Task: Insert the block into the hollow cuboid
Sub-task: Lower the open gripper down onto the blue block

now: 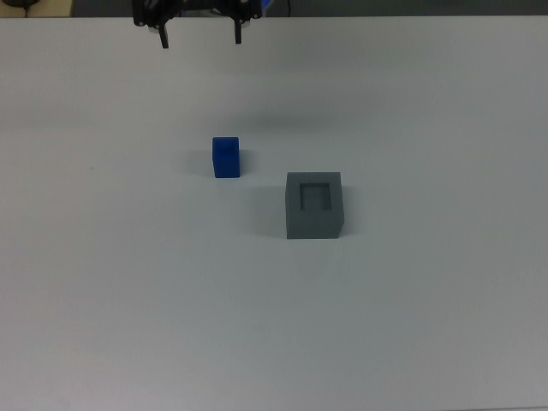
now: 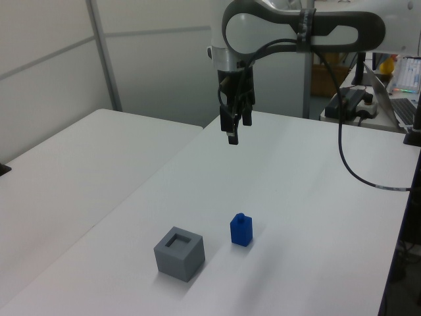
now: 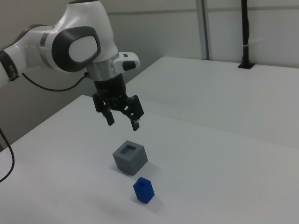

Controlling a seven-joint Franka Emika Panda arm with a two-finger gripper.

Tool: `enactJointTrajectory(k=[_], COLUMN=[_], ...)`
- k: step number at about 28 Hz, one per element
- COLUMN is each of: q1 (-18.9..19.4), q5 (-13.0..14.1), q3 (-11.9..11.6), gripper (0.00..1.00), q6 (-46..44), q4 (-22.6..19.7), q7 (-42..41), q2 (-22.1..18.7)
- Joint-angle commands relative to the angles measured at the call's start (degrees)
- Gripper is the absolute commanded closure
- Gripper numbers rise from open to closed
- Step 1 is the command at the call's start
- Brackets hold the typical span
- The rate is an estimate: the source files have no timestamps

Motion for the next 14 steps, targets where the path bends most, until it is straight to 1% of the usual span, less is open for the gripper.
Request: enactJointTrajectory(k=[1, 5, 10, 11, 14], q1=[0.14, 0.14, 0.14, 0.22, 0.22], q5=[0.06, 0.15, 0.33, 0.33, 0.33], q3=[-0.31, -0.22, -0.22, -0.05, 0.30], gripper=[0.00, 0.00, 0.00, 0.00, 0.00], q6=[2.49, 4.90, 10.52, 12.62, 15.01], q4=[-0.98, -2.85, -8.12, -10.65, -13.39], q7=[0.16, -0.63, -0.72, -0.72, -0.72], q2=[0.45, 0.09, -1.48, -2.01, -2.72])
